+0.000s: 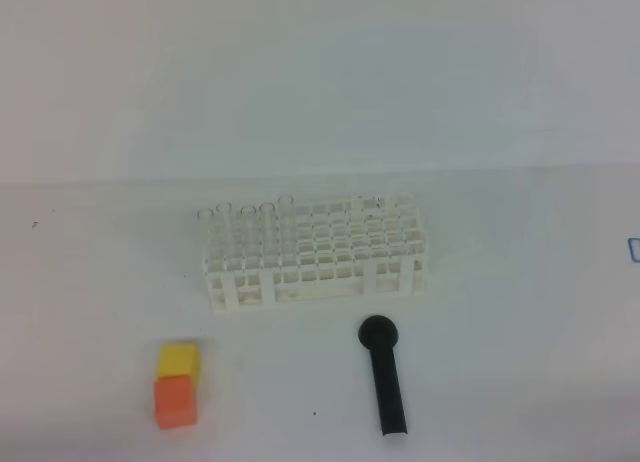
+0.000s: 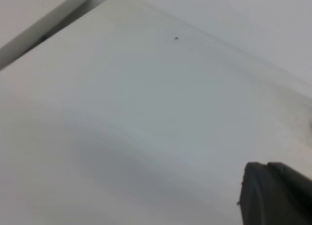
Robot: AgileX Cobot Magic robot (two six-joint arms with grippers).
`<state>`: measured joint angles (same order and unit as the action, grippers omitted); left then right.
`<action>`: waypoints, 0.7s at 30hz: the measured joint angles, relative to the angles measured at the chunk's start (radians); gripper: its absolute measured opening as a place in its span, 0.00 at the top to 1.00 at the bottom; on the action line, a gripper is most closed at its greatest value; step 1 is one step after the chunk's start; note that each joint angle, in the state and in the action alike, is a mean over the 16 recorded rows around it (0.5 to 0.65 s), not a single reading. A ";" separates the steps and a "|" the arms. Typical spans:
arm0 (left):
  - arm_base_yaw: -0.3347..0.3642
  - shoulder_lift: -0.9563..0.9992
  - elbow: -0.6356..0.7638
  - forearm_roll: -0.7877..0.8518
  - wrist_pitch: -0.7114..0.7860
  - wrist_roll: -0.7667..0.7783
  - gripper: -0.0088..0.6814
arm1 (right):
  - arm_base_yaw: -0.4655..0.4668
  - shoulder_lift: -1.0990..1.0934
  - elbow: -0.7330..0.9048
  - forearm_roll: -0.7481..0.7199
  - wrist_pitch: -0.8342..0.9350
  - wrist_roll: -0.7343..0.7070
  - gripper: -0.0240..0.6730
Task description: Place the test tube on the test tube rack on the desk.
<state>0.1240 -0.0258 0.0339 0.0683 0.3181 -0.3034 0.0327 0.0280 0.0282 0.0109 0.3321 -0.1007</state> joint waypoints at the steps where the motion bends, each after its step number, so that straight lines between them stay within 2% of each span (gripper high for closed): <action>1: 0.008 0.000 0.000 -0.005 -0.002 0.012 0.99 | 0.000 0.000 0.000 0.000 0.000 0.000 0.97; 7: 0.022 -0.001 0.001 -0.049 -0.012 0.107 0.99 | 0.000 0.000 0.000 0.000 0.000 0.000 0.97; 14: -0.034 -0.001 0.002 -0.101 -0.021 0.215 0.99 | 0.000 -0.007 0.000 0.000 0.000 0.000 0.97; 21: -0.074 -0.002 0.002 -0.117 -0.019 0.231 0.99 | 0.000 -0.025 0.000 0.000 0.000 0.000 0.97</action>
<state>0.0501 -0.0275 0.0356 -0.0487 0.2992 -0.0727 0.0327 0.0033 0.0282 0.0109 0.3321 -0.1007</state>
